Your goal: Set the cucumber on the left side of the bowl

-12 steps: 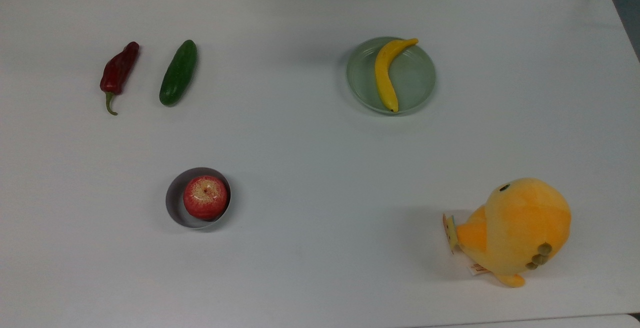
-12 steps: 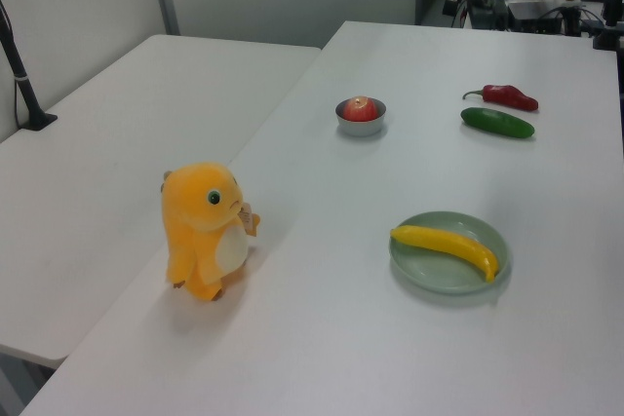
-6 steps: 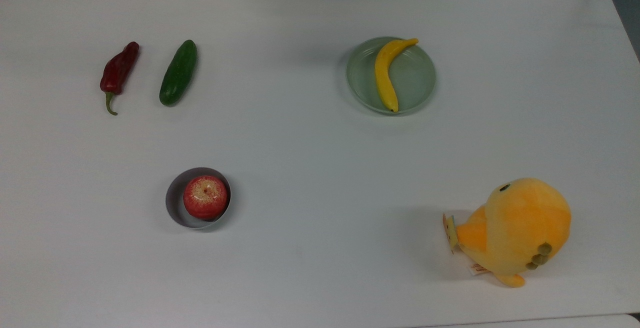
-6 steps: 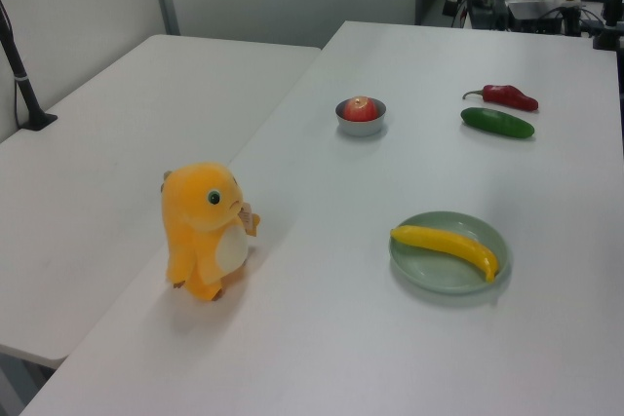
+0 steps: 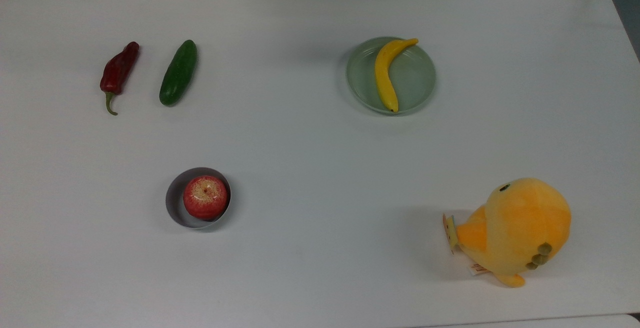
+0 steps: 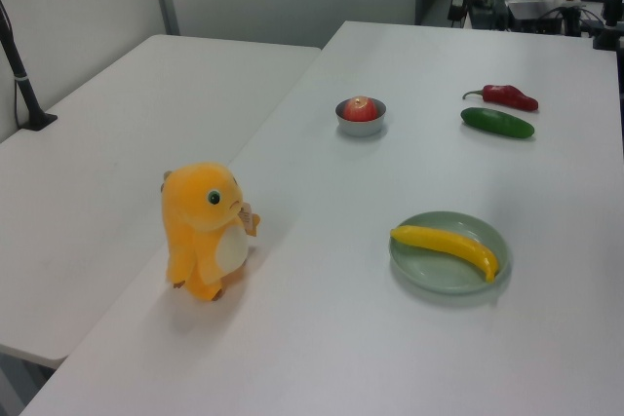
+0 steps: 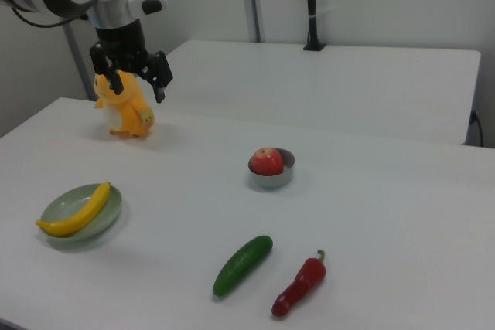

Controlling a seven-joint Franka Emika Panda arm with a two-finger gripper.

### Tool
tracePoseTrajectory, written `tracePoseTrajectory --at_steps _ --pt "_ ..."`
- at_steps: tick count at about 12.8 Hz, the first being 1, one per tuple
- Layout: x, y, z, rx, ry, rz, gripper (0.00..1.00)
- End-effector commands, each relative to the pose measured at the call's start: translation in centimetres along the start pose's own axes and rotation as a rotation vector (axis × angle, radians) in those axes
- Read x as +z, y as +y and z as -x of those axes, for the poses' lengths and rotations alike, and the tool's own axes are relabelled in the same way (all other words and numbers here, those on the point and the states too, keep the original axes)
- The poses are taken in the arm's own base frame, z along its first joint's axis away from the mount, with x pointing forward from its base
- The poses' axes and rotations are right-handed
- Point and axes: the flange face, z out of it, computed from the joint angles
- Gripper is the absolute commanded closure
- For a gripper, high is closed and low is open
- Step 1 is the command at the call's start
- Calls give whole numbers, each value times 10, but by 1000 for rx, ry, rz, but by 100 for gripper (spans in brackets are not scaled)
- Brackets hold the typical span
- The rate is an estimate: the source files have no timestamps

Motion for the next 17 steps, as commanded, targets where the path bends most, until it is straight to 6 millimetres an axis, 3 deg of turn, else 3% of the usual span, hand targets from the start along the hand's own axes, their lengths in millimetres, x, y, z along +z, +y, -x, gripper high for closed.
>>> tracePoseTrajectory --at_steps 1,5,9,14,17 --pt "11 1 13 -40 -57 -15 0" --pt "18 24 22 -57 -114 -9 0" --pt "59 86 39 -47 -188 23 0" --pt "118 126 51 -15 -241 93 0" --pt "148 162 54 45 -236 111 0"
